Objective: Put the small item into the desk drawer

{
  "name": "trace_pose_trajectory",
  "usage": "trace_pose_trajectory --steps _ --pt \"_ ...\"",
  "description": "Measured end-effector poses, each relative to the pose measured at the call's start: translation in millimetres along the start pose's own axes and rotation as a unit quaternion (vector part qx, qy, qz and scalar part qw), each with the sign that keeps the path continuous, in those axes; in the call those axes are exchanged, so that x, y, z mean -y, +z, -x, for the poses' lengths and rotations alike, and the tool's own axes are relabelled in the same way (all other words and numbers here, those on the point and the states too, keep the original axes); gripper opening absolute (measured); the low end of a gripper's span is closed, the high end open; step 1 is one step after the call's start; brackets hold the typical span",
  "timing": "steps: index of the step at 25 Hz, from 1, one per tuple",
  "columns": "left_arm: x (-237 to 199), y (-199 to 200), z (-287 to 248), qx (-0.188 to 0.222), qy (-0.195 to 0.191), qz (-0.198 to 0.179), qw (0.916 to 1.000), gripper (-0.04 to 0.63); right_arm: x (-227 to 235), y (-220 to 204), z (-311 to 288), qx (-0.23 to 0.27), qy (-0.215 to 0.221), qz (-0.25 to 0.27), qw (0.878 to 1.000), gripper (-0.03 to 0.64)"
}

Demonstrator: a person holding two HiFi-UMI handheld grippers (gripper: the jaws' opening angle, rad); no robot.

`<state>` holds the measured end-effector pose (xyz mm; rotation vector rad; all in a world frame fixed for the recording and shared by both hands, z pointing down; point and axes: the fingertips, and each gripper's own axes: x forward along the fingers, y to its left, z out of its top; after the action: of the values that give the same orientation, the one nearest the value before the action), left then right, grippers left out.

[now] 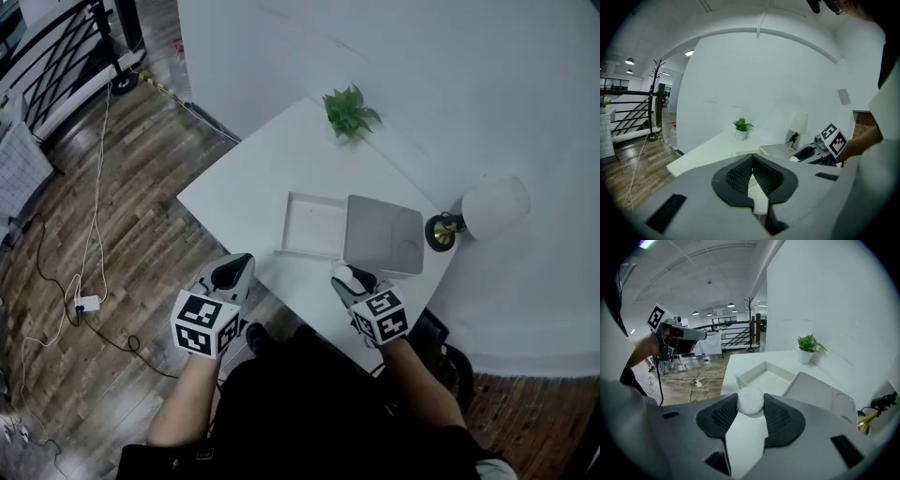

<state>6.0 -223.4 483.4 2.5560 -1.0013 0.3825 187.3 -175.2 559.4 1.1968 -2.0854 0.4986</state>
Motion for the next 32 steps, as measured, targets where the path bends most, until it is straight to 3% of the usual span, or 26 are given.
trace_pose_trajectory --steps 18,32 --pt "-20 42 -2 0.028 -0.012 -0.029 0.9991 0.009 -7 101 11 0.083 0.021 0.018 0.996 0.167" --pt "-36 47 -52 0.000 -0.014 -0.017 0.9998 0.009 28 120 -41 0.069 0.053 0.027 0.996 0.169"
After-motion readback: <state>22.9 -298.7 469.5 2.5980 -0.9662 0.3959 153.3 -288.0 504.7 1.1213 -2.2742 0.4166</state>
